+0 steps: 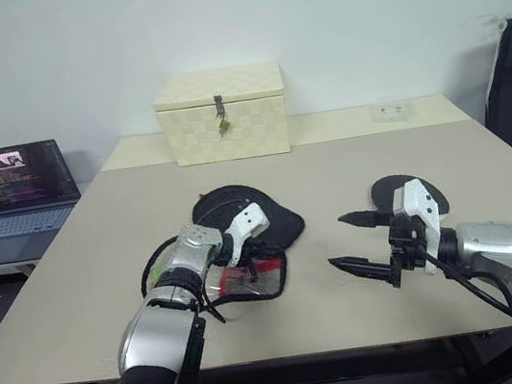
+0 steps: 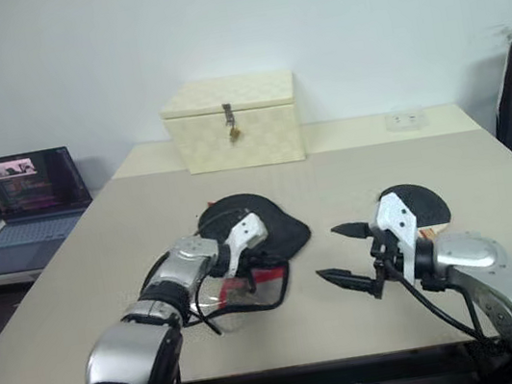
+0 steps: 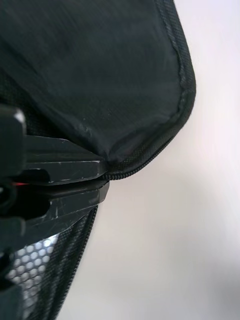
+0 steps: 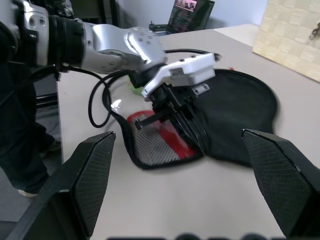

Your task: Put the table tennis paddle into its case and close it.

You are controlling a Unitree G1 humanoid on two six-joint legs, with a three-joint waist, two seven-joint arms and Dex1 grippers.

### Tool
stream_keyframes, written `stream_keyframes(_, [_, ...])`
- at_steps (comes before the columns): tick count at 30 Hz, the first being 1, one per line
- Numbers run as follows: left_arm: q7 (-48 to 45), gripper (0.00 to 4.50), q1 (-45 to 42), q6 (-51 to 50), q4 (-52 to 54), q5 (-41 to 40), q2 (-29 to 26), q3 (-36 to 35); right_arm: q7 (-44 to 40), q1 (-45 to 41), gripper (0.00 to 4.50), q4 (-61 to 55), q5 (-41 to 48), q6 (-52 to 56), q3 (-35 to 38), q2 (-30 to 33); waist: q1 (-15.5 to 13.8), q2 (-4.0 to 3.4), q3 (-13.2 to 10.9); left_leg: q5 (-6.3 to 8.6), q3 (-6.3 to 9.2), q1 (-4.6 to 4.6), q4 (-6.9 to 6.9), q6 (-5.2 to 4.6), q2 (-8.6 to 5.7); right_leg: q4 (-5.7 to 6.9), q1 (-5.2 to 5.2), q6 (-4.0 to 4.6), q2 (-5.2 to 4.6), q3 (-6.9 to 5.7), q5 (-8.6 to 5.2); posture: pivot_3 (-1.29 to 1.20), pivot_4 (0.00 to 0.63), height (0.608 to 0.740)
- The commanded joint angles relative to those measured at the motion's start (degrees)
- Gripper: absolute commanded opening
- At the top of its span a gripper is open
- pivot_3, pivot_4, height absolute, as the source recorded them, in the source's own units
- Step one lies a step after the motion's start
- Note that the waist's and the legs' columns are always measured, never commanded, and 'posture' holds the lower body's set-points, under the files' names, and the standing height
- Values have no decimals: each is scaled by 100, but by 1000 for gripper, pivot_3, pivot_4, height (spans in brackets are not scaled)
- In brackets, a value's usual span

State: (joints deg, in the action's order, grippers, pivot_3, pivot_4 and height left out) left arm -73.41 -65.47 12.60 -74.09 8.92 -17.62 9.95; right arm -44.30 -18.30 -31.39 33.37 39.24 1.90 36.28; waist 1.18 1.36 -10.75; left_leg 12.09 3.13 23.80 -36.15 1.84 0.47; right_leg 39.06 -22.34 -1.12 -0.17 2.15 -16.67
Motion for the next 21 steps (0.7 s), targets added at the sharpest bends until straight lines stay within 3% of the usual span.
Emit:
stream_keyframes(1, [-837,22,-15,400,176,195,196,328,194,132,4449,-424,229,100,262,52,1,0,0,0,0,0,0,0,0,0,0,0,0,0,0,0,150,740])
stream_keyframes(8, [-1538,22,70,939,236,337,107,593,388,324,4449,-636,352,171,292,56,23,0,1,0,0,-1,0,-1,0,0,1,0,2,1,0,0,150,740])
stream_keyframes(14, [-1216,22,115,514,362,-142,118,104,390,21,4449,-309,244,96,43,-49,52,0,1,0,0,-2,-1,-1,0,2,1,0,4,1,0,0,150,740])
stream_keyframes(17, [-1132,689,276,403,572,-365,59,-114,327,-237,4449,-6,165,46,-89,-104,62,0,1,0,0,-3,-4,-2,3,5,1,0,4,1,0,0,150,740])
stream_keyframes(21, [-1149,2080,671,-13,1395,-855,-124,-460,323,-728,4449,636,80,43,-172,-235,72,0,1,0,-2,-3,-5,-2,8,8,-1,0,5,5,0,0,150,740])
